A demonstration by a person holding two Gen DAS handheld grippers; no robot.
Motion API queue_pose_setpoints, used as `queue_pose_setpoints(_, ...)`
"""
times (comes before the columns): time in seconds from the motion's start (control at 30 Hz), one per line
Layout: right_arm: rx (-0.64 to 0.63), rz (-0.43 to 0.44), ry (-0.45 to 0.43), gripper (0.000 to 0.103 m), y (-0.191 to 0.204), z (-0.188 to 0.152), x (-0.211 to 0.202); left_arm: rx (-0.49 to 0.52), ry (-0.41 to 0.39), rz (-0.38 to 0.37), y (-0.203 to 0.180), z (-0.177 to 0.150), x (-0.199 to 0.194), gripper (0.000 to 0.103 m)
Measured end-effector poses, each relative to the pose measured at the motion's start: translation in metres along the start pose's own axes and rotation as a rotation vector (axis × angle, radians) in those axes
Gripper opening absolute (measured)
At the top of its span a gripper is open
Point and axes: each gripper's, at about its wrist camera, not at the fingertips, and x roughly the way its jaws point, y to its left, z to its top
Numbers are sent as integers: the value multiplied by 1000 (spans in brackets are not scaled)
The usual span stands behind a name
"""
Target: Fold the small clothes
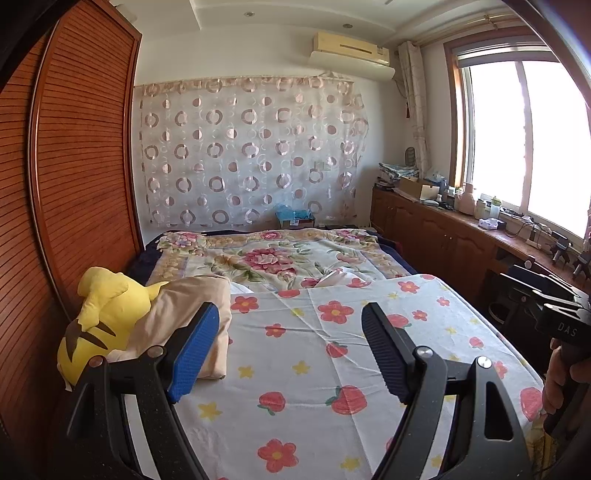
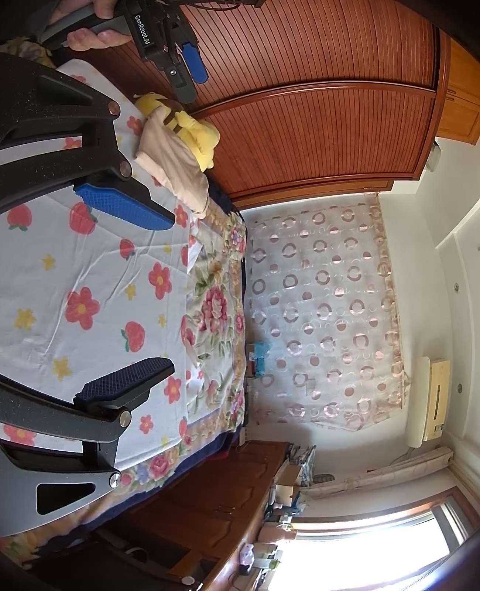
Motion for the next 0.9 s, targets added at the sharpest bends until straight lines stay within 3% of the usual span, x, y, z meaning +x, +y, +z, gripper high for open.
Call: queue_pose_setpoints(0.9, 8, -2, 0, 73, -16, 4, -1, 1, -1, 6, 0, -1, 0, 80)
